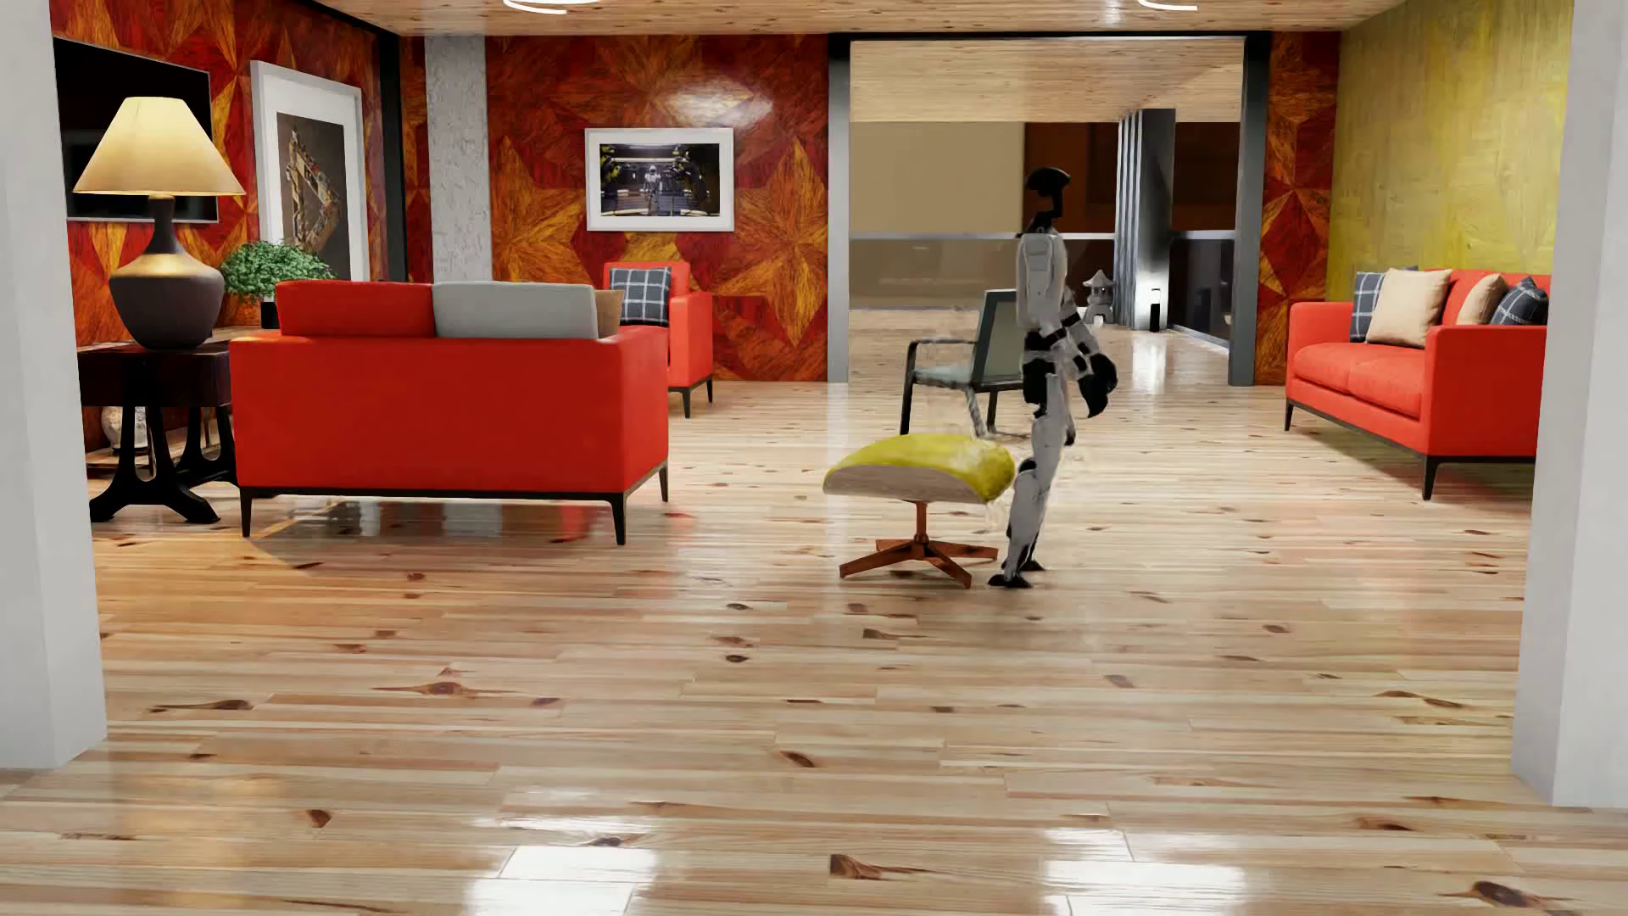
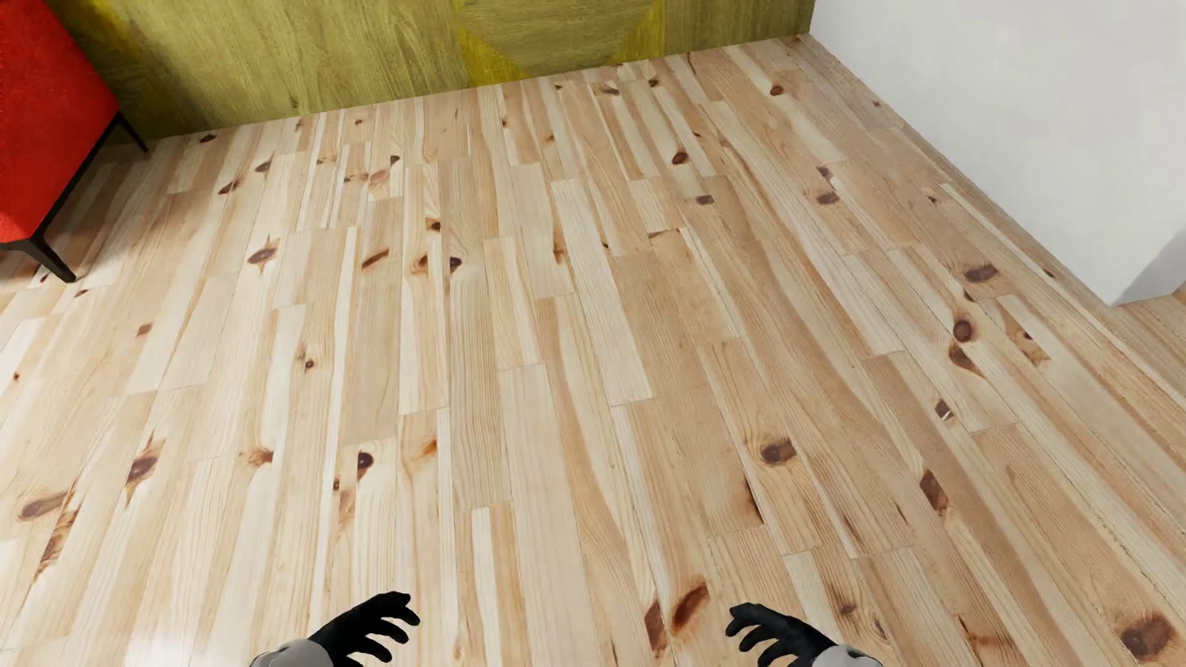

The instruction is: Take a seat on the chair

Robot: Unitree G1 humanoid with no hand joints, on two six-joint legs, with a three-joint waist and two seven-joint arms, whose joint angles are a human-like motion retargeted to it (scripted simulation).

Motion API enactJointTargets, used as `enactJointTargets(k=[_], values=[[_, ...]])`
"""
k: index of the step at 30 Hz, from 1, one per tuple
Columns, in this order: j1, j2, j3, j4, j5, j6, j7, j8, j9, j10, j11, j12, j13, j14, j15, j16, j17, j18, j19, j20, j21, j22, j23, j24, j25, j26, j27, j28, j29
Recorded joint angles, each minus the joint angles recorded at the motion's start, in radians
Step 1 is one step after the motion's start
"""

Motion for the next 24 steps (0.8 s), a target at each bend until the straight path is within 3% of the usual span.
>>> enactJointTargets(k=[2,4,11,15,24], values=[[0.051,0.030,-0.002,-0.002,-0.002,-0.002,0.011,-0.008,-0.034,-0.030,0.003,0.017,0.001,-0.004,-0.015,-0.028,0.018,-0.002,0.000,0.028,-0.005,0.107,0.129,-0.009,0.007,0.032,0.048,0.032,-0.042],[0.072,0.044,-0.007,-0.001,-0.007,-0.001,0.015,-0.009,-0.062,-0.036,0.006,0.049,0.007,-0.016,-0.024,-0.049,0.017,-0.007,0.006,0.058,-0.012,0.151,0.190,-0.011,-0.006,0.047,0.063,0.043,-0.054],[0.089,0.053,-0.010,0.004,-0.015,0.004,0.002,0.013,-0.115,-0.037,0.009,0.155,0.083,-0.038,-0.036,-0.091,-0.026,-0.010,0.005,0.077,-0.050,0.030,0.092,0.023,0.003,0.009,0.031,-0.049,-0.003],[0.069,0.053,-0.011,0.009,-0.012,0.005,-0.014,0.052,-0.119,-0.023,-0.002,0.145,0.080,-0.032,-0.060,-0.097,0.010,0.002,0.008,0.073,-0.046,0.042,0.092,0.005,0.014,0.021,0.045,-0.025,-0.014],[0.086,0.061,-0.010,0.000,-0.003,0.002,-0.002,0.011,-0.105,-0.037,0.001,0.118,0.083,-0.035,-0.035,-0.066,0.024,0.004,-0.010,0.061,-0.030,0.064,0.077,-0.011,-0.001,0.021,0.032,-0.001,0.004]])
